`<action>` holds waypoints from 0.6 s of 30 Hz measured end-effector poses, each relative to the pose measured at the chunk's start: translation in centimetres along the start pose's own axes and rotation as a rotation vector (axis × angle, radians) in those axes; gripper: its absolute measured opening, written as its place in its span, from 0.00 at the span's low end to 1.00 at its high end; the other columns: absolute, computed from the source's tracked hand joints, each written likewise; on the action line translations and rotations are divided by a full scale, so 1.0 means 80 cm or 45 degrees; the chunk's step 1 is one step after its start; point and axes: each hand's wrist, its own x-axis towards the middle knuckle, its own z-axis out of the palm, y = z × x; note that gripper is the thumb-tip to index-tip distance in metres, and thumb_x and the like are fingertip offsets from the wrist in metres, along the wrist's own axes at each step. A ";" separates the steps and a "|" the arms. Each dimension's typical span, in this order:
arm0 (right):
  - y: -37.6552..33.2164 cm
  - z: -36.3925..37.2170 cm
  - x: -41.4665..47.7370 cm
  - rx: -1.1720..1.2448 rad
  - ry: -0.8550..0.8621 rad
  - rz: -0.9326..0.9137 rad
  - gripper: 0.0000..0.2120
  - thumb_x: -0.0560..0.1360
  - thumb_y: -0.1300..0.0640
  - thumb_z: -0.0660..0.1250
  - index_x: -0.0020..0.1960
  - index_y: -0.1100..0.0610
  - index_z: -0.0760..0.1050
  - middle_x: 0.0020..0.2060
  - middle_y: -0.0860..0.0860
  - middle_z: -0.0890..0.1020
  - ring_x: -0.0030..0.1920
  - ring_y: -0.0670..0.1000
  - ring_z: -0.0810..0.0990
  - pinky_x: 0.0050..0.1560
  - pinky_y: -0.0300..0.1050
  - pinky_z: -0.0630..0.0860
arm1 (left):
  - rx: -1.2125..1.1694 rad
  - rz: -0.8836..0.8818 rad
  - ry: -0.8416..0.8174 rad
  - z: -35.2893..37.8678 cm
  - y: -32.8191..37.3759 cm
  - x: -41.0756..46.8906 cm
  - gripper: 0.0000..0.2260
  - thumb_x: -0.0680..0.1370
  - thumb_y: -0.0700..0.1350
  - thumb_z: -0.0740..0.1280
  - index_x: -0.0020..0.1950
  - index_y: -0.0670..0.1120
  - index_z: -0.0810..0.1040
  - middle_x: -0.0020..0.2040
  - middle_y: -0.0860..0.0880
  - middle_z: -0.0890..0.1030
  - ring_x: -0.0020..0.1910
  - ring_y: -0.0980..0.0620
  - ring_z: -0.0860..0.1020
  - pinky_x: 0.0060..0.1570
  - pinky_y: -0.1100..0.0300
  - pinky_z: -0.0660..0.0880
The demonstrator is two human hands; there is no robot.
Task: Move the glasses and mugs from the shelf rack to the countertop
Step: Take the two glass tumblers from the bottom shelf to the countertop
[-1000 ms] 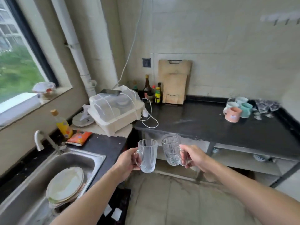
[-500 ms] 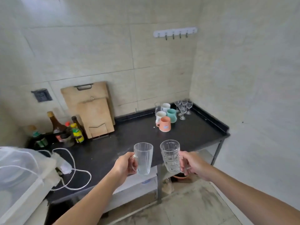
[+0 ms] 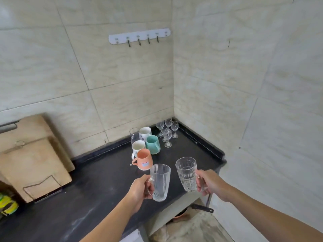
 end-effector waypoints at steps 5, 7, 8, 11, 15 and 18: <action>-0.008 -0.053 0.083 -0.019 0.027 0.046 0.26 0.78 0.48 0.60 0.23 0.55 0.73 0.28 0.57 0.79 0.26 0.50 0.77 0.34 0.45 0.74 | -0.027 -0.070 0.043 0.040 0.016 0.074 0.19 0.82 0.43 0.53 0.33 0.42 0.72 0.29 0.44 0.71 0.31 0.48 0.70 0.38 0.54 0.73; -0.009 -0.065 0.114 -0.025 0.025 0.076 0.26 0.79 0.49 0.60 0.23 0.54 0.74 0.27 0.56 0.80 0.26 0.50 0.77 0.33 0.44 0.75 | -0.012 -0.121 0.058 0.047 0.018 0.101 0.19 0.83 0.44 0.52 0.33 0.43 0.72 0.30 0.44 0.72 0.32 0.48 0.71 0.40 0.54 0.75; -0.010 -0.069 0.129 -0.029 0.021 0.088 0.26 0.79 0.49 0.60 0.23 0.54 0.74 0.27 0.56 0.80 0.26 0.50 0.77 0.33 0.44 0.75 | 0.000 -0.144 0.070 0.049 0.019 0.116 0.19 0.83 0.44 0.52 0.34 0.42 0.72 0.29 0.45 0.72 0.32 0.48 0.71 0.41 0.54 0.75; -0.011 -0.070 0.175 -0.051 0.005 0.127 0.26 0.80 0.49 0.60 0.24 0.55 0.75 0.28 0.56 0.81 0.26 0.48 0.77 0.32 0.43 0.76 | 0.010 -0.189 0.117 0.049 0.017 0.161 0.20 0.83 0.47 0.54 0.35 0.42 0.72 0.26 0.46 0.73 0.30 0.49 0.72 0.41 0.54 0.76; -0.016 -0.058 0.237 -0.101 -0.031 0.184 0.25 0.81 0.51 0.59 0.27 0.57 0.75 0.30 0.56 0.80 0.27 0.46 0.79 0.35 0.45 0.78 | 0.057 -0.211 0.152 0.041 0.011 0.223 0.21 0.82 0.50 0.57 0.31 0.43 0.68 0.26 0.46 0.73 0.28 0.51 0.73 0.36 0.57 0.77; -0.021 -0.045 0.285 -0.122 -0.083 0.228 0.23 0.80 0.52 0.59 0.29 0.58 0.75 0.31 0.55 0.80 0.29 0.46 0.80 0.37 0.45 0.78 | 0.024 -0.243 0.176 0.035 0.010 0.269 0.20 0.82 0.48 0.57 0.30 0.46 0.66 0.29 0.45 0.73 0.30 0.51 0.73 0.34 0.57 0.75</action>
